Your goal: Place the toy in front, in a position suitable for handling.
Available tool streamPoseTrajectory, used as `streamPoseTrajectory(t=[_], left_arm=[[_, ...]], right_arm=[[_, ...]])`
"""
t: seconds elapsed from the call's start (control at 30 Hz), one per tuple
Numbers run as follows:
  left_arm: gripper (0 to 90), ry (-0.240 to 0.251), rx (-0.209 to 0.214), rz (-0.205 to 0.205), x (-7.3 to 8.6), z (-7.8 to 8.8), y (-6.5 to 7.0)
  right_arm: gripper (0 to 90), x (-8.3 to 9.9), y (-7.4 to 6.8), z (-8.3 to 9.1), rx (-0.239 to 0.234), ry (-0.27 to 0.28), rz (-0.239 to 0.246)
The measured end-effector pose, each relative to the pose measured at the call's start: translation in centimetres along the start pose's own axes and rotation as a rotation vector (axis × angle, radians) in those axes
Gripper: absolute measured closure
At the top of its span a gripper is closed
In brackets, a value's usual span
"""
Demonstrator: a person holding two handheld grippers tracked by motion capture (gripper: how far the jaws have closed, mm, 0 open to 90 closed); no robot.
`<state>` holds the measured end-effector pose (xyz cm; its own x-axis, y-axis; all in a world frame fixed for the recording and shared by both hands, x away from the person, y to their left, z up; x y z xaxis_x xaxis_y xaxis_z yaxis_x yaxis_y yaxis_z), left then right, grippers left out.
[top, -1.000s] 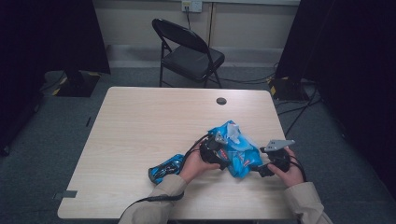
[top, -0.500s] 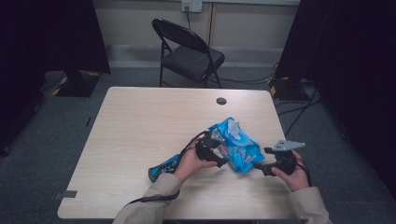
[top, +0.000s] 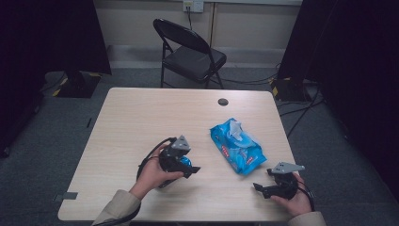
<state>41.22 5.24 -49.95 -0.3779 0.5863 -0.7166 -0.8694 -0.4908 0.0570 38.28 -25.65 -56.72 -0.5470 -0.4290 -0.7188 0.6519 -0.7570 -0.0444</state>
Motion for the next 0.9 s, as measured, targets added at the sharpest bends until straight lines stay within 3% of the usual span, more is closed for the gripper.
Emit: streamPoseTrajectory(t=[0.03,0.13,0.27,0.53,0.7,0.9], left_arm=[[18.6,-0.007,-0.007,0.003,1.1,1.0,-0.4],[18.4,-0.015,-0.015,0.014,2.3,1.9,-1.0],[18.1,0.002,-0.044,0.066,4.5,3.9,-2.6],[16.6,0.003,-0.071,0.091,6.5,5.2,-3.5],[16.7,-0.008,-0.08,0.118,7.9,5.7,-3.9],[16.5,-0.012,-0.089,0.132,8.1,5.6,-4.2]], right_arm=[[13.7,0.0,0.1,-0.1,0.016,0.005,0.001],[12.9,-0.1,0.1,-0.3,0.03,0.016,0.009],[12.7,-0.1,0.1,-0.4,0.024,0.013,0.008],[12.9,-0.1,0.1,-0.4,0.025,0.014,0.005],[17.8,-0.3,0.1,-0.1,0.02,0.002,-0.002],[19.0,-1.2,0.1,0.8,0.032,-0.009,0.017]])
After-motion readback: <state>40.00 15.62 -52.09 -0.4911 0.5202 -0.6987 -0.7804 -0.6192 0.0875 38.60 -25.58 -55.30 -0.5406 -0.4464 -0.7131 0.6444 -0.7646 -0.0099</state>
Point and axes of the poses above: each handheld gripper's, and its own axes: z roughly backward along the jaws, x roughly out of its underside, y roughly to its right, the point moved 9 cm from there along -z, roughly forward along the jaws, and after that the axes turned 1 degree about -z, right-handed, at the moved point
